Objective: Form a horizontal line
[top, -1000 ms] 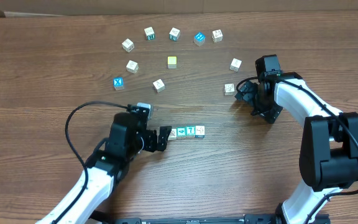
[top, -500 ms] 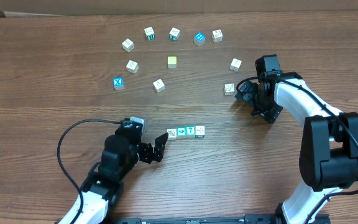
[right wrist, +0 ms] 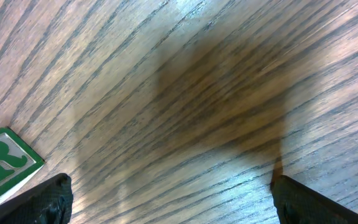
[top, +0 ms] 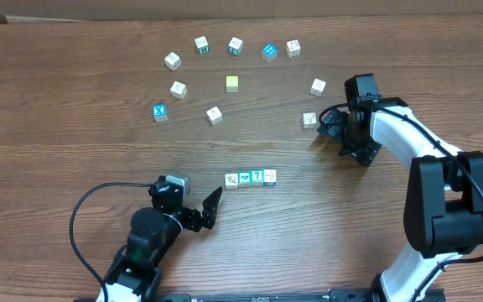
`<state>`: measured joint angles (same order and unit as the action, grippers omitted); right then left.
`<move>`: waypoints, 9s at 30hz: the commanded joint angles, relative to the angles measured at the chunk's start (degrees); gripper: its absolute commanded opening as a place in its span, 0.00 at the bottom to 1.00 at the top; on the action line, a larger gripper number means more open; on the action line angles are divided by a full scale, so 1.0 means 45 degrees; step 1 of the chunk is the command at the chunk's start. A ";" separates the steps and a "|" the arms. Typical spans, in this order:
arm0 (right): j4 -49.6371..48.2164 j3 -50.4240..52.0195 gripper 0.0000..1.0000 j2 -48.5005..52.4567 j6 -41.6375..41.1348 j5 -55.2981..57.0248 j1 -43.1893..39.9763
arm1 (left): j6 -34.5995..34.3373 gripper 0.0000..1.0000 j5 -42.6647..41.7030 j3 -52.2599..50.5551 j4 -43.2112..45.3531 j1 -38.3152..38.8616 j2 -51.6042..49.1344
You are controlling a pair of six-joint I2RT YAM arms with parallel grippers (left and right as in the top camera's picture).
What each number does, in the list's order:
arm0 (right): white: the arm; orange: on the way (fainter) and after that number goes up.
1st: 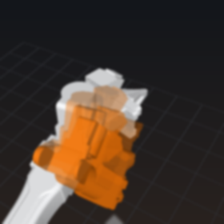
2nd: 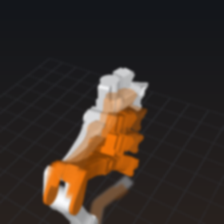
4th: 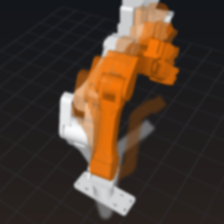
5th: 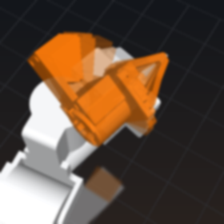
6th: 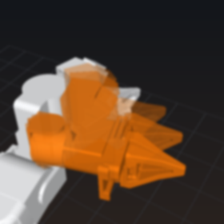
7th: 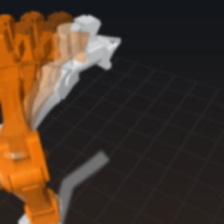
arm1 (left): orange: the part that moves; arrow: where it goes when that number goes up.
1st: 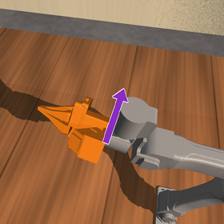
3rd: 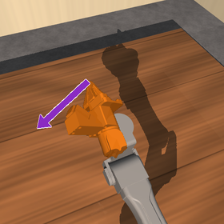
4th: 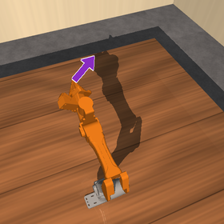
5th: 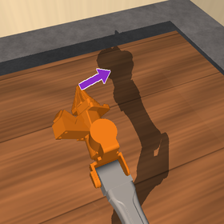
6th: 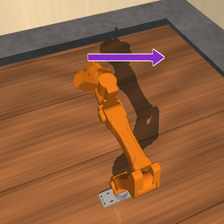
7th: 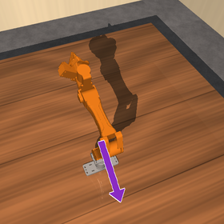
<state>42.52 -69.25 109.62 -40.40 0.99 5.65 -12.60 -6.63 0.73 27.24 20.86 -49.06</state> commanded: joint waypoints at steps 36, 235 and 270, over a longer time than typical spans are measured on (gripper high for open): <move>-0.0073 0.0146 1.00 0.0170 0.0078 0.0146 -0.0058 | 0.0869 1.00 0.1243 -0.0102 -0.7048 -0.0155 0.8281; -0.4337 0.4323 1.00 -0.3526 0.6810 -0.1200 -0.0034 | 0.1520 1.00 0.1185 -0.0102 -0.7048 -0.0797 1.0856; -0.7698 0.7155 1.00 -0.5353 0.6815 -0.1253 -0.0039 | 0.1520 0.99 0.1185 -0.0102 -0.7048 -0.0797 1.0856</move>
<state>7.77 -37.67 87.11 -10.22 -4.29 5.65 -7.01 -1.45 0.49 -4.34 17.58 -0.91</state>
